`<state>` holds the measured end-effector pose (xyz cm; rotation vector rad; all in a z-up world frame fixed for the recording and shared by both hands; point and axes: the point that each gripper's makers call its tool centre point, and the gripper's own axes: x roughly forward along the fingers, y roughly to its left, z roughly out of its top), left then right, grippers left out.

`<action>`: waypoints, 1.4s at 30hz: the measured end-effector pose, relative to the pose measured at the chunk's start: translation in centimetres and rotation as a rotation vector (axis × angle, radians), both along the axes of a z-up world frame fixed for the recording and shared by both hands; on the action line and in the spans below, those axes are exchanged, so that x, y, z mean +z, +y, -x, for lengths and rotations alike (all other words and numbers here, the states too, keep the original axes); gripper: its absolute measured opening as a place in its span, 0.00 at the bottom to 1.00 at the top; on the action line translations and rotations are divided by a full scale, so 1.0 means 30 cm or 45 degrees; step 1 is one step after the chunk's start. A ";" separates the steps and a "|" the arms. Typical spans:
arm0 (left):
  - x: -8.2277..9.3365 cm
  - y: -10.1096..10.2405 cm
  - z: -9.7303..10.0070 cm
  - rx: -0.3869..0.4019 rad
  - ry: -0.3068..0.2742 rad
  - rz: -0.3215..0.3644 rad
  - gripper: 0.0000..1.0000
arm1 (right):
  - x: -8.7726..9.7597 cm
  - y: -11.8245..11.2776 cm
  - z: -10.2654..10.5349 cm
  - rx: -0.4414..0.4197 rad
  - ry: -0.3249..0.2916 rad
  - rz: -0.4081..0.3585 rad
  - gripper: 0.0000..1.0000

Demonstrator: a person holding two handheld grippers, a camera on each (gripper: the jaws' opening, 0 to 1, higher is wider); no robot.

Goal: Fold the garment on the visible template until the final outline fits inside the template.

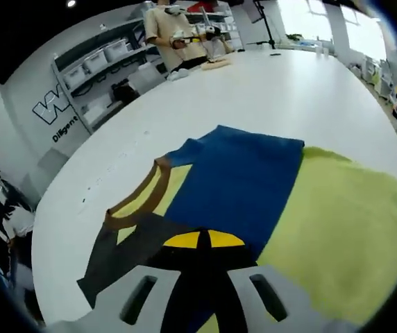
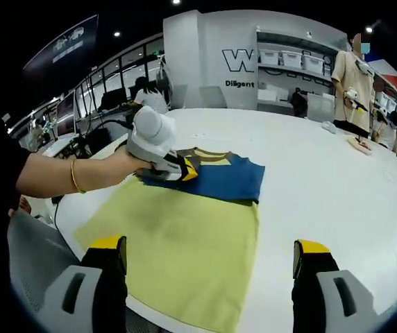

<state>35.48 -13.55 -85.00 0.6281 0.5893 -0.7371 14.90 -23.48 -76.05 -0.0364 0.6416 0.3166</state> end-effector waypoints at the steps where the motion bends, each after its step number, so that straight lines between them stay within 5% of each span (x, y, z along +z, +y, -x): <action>1: -0.008 -0.005 0.008 -0.021 0.004 -0.013 0.02 | -0.001 0.000 0.001 0.002 0.001 0.001 0.99; 11: -0.030 -0.033 0.044 -0.082 0.027 -0.010 0.05 | 0.000 0.001 -0.001 0.000 -0.006 -0.003 0.99; 16: 0.000 -0.041 0.052 -0.035 0.092 0.113 0.32 | 0.002 0.005 -0.005 0.006 -0.008 0.002 0.99; 29: 0.118 -0.016 0.064 -0.102 0.071 0.222 0.58 | 0.013 0.018 -0.013 0.027 -0.020 0.004 0.99; 36: 0.213 0.016 0.069 -0.196 0.069 0.317 0.58 | 0.013 0.018 -0.013 0.030 -0.022 0.006 0.99; 42: 0.213 0.121 0.015 -0.199 -0.004 0.251 0.55 | 0.009 0.020 -0.010 0.037 -0.015 0.009 0.99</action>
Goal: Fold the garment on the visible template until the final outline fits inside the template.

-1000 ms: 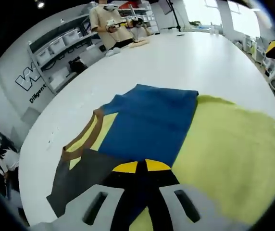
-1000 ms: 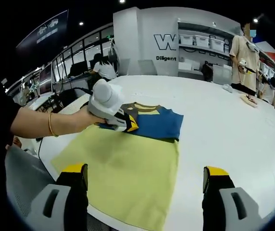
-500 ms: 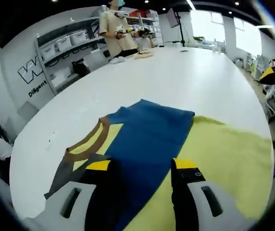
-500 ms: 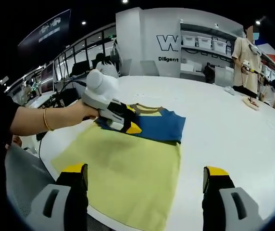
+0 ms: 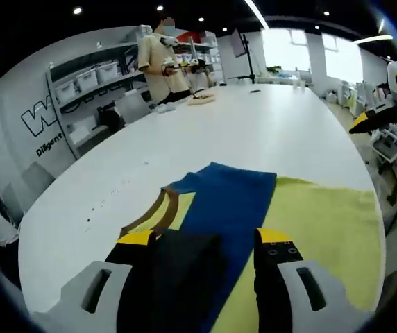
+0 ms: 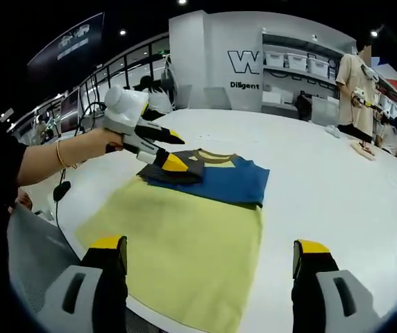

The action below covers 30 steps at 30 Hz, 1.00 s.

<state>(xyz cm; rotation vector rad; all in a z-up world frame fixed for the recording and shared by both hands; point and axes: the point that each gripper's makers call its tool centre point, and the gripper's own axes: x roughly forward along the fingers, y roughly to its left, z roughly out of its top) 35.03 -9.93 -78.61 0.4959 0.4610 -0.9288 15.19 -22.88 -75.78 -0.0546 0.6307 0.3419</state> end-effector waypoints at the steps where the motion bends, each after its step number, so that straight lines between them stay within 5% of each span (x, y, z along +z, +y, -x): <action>1: -0.016 0.042 -0.013 0.004 -0.014 -0.040 0.54 | -0.002 0.000 0.001 0.000 0.002 0.000 0.99; 9: -0.082 0.133 -0.033 0.022 0.013 -0.087 0.45 | -0.004 -0.001 -0.001 -0.006 0.004 -0.001 0.98; 13: -0.107 0.172 -0.057 0.048 -0.039 -0.158 0.45 | -0.007 0.001 0.000 -0.006 0.009 0.000 0.98; 30: -0.199 0.223 -0.030 -0.013 0.016 -0.203 0.15 | -0.003 0.004 -0.001 -0.022 0.008 0.004 0.97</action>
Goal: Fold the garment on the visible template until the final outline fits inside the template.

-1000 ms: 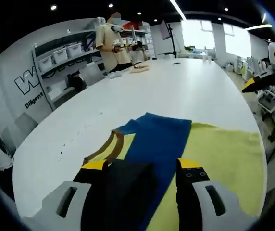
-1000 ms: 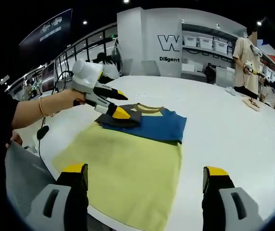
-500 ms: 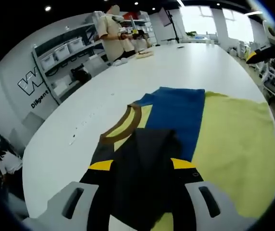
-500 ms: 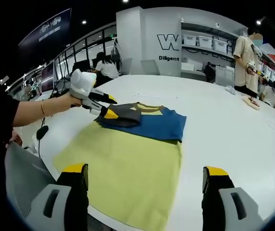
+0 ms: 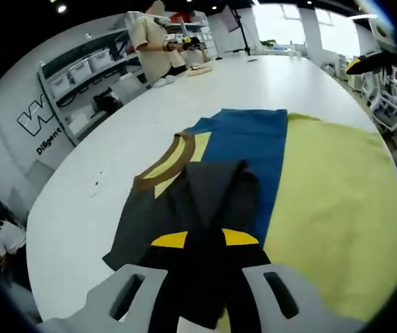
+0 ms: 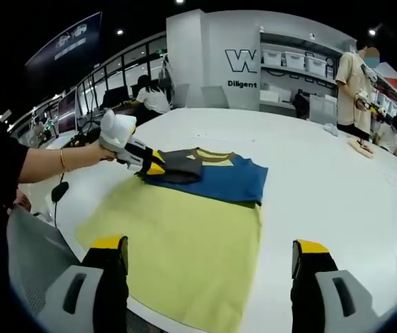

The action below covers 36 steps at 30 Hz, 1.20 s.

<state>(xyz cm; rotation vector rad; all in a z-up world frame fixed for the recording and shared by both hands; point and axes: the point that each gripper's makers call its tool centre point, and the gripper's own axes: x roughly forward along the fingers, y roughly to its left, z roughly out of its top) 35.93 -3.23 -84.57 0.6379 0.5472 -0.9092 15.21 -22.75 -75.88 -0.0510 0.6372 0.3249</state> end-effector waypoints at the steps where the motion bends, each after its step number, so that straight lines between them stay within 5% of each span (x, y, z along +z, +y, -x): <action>1: -0.005 0.003 0.002 0.001 0.003 -0.007 0.13 | 0.000 0.000 0.000 0.000 0.001 0.000 0.97; 8: -0.020 0.000 -0.005 -0.022 -0.028 -0.048 0.08 | -0.003 -0.005 0.002 -0.006 0.002 0.002 0.97; 17: -0.026 -0.012 -0.010 0.013 0.025 -0.011 0.03 | -0.002 -0.017 0.004 -0.017 0.000 -0.005 0.96; 20: -0.003 -0.022 0.001 0.012 0.064 0.024 0.02 | -0.003 -0.015 0.003 -0.013 0.001 -0.006 0.96; 36: 0.173 -0.194 -0.014 -0.167 -0.001 0.082 0.02 | -0.001 -0.016 0.002 -0.014 -0.007 -0.014 0.96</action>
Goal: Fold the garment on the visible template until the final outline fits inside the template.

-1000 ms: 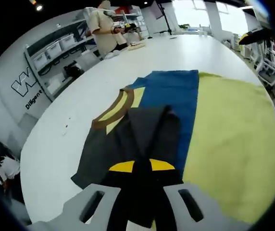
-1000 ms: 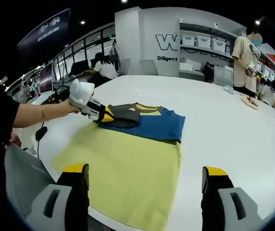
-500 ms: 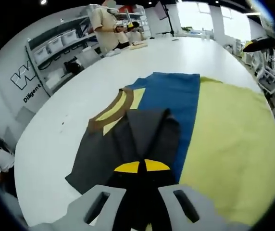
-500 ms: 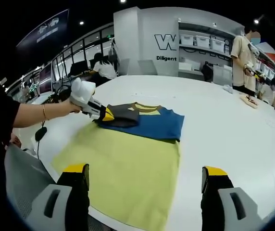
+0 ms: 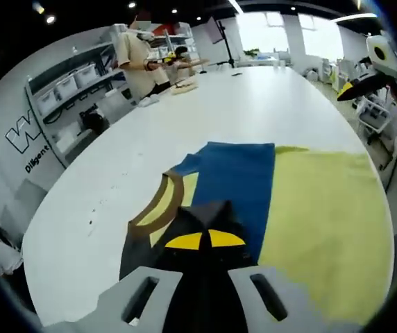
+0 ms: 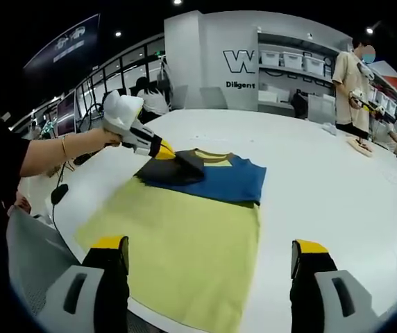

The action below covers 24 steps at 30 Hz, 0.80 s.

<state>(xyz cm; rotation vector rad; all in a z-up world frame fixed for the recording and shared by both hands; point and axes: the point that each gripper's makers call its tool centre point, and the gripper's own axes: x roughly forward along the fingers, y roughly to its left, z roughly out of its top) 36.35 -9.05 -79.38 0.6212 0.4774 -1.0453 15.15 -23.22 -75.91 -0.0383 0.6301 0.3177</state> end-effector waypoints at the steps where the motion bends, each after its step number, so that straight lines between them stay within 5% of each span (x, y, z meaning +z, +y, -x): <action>1: 0.007 -0.013 -0.003 -0.008 -0.006 -0.002 0.02 | 0.000 -0.001 0.000 -0.001 0.000 0.000 0.96; 10: 0.063 -0.161 -0.038 -0.117 -0.063 -0.025 0.02 | -0.005 -0.012 0.002 -0.013 0.002 0.000 0.96; 24: 0.018 -0.284 -0.120 -0.141 -0.071 -0.052 0.02 | -0.018 -0.026 0.011 -0.037 0.013 -0.010 0.96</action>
